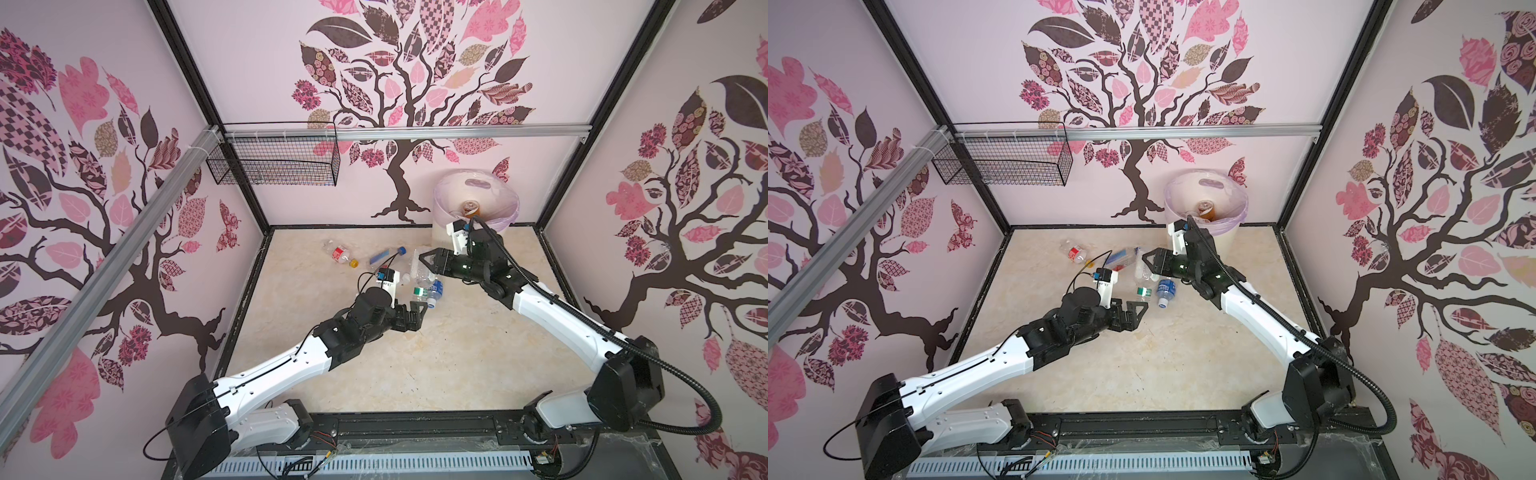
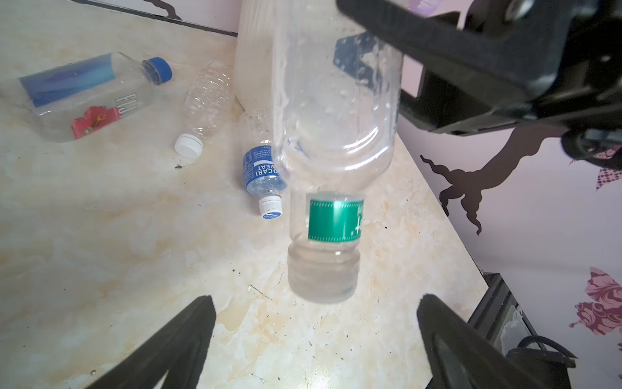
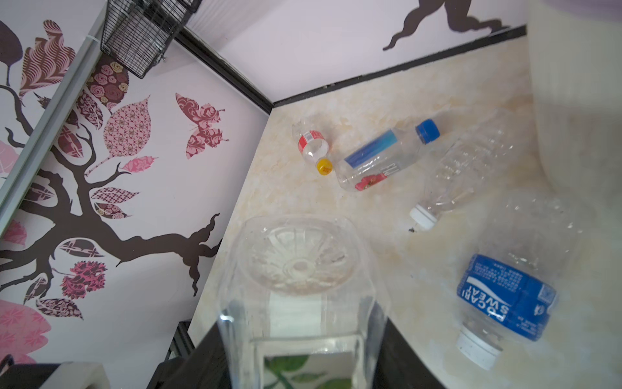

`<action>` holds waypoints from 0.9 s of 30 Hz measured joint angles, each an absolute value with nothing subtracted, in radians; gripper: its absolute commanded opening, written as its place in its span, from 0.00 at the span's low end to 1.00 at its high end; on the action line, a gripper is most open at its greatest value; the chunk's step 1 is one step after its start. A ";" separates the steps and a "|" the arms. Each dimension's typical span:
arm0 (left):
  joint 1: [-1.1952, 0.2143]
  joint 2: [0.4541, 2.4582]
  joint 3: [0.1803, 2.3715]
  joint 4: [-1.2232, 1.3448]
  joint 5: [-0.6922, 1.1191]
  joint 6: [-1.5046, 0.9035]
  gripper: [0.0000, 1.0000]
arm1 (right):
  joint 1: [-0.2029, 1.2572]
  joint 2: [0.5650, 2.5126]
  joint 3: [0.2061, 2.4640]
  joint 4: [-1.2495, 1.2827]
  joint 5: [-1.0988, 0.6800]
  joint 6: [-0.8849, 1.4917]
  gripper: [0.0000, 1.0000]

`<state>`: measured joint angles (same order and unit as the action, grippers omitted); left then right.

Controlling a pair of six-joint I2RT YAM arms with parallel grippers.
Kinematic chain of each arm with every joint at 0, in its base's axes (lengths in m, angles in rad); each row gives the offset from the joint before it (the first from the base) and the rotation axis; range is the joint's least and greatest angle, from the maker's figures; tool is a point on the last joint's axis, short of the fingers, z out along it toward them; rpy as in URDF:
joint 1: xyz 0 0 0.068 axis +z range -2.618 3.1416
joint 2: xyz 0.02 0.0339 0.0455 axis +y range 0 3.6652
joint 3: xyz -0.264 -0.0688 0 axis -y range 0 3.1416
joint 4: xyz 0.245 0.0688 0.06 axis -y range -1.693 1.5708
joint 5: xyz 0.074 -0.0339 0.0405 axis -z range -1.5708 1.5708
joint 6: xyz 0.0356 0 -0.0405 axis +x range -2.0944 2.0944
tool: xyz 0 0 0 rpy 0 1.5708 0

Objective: Throw the plastic bottles in the bin
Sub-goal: Throw the plastic bottle into the trash bin.

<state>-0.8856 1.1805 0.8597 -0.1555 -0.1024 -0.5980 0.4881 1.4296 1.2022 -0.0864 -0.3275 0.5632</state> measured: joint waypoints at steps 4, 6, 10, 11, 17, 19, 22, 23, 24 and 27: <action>-0.886 1.159 0.883 -0.197 -0.138 -0.595 0.98 | 0.488 1.431 1.279 -0.128 -0.267 0.508 0.43; -0.885 1.138 0.883 -0.208 -0.149 -0.594 0.98 | 0.488 1.432 1.327 -0.155 -0.230 0.472 0.42; -0.886 1.113 0.905 -0.225 -0.158 -0.591 0.98 | 0.488 1.434 1.437 -0.212 -0.133 0.385 0.42; -0.886 1.108 0.910 -0.225 -0.159 -0.590 0.98 | 0.488 1.434 1.465 -0.224 -0.107 0.364 0.42; -0.886 1.111 0.974 -0.221 -0.144 -0.569 0.98 | 0.488 1.431 1.670 -0.282 0.083 0.212 0.42; -0.886 1.127 1.013 -0.218 -0.133 -0.558 0.98 | 0.488 1.430 1.743 -0.289 0.146 0.157 0.42; -0.886 1.157 1.080 -0.215 -0.114 -0.540 0.98 | 0.488 1.424 1.837 -0.278 0.232 0.080 0.42; -0.886 1.165 1.098 -0.212 -0.108 -0.532 0.98 | 0.488 1.417 1.862 -0.267 0.259 0.052 0.42; -0.886 1.170 1.111 -0.210 -0.103 -0.527 0.98 | 0.488 1.409 1.879 -0.255 0.279 0.030 0.42; -0.886 1.178 1.132 -0.205 -0.090 -0.514 0.98 | 0.488 1.373 1.911 -0.187 0.330 -0.034 0.42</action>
